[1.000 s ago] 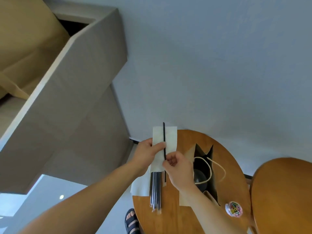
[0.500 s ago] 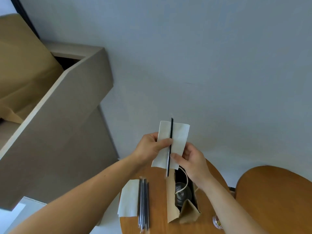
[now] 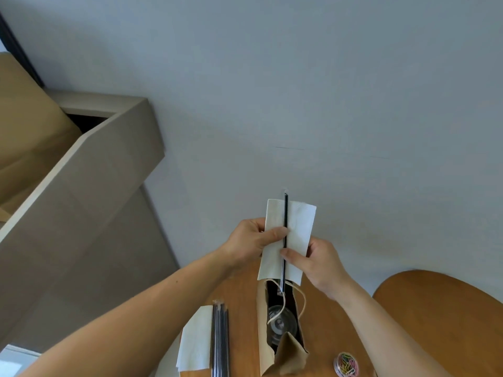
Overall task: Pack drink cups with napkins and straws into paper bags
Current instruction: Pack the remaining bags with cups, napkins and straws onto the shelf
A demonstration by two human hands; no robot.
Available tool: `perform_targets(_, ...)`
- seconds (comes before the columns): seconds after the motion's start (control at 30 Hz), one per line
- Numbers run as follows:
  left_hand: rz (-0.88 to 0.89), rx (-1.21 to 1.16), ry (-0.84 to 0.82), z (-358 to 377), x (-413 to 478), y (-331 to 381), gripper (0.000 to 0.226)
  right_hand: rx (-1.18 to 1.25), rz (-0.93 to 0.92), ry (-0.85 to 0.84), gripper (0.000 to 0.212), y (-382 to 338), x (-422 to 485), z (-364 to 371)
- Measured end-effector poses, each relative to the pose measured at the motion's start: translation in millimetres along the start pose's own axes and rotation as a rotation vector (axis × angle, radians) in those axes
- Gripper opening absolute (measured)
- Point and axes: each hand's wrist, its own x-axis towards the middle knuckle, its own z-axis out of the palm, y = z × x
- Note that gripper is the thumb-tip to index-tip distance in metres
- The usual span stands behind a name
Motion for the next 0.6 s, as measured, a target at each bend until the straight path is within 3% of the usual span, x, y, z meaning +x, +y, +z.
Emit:
perform_targets(0.13, -0.011, 0.013, 0.008, 1.7, 3.1, -1.4, 0.017, 0.032, 0.009, -0.043, 0.025, -5.1, 5.0, -3.5)
perform_targets(0.37, 0.008, -0.021, 0.027, -4.9, 0.5, -0.9, 0.012, 0.159, -0.003, -0.069, 0.033, -5.7, 10.1, -1.2)
perform_targets(0.6, 0.061, 0.016, 0.026, -15.3, -1.3, 11.3, 0.019, 0.264, -0.02, -0.16, 0.028, -12.5, 19.1, 0.6)
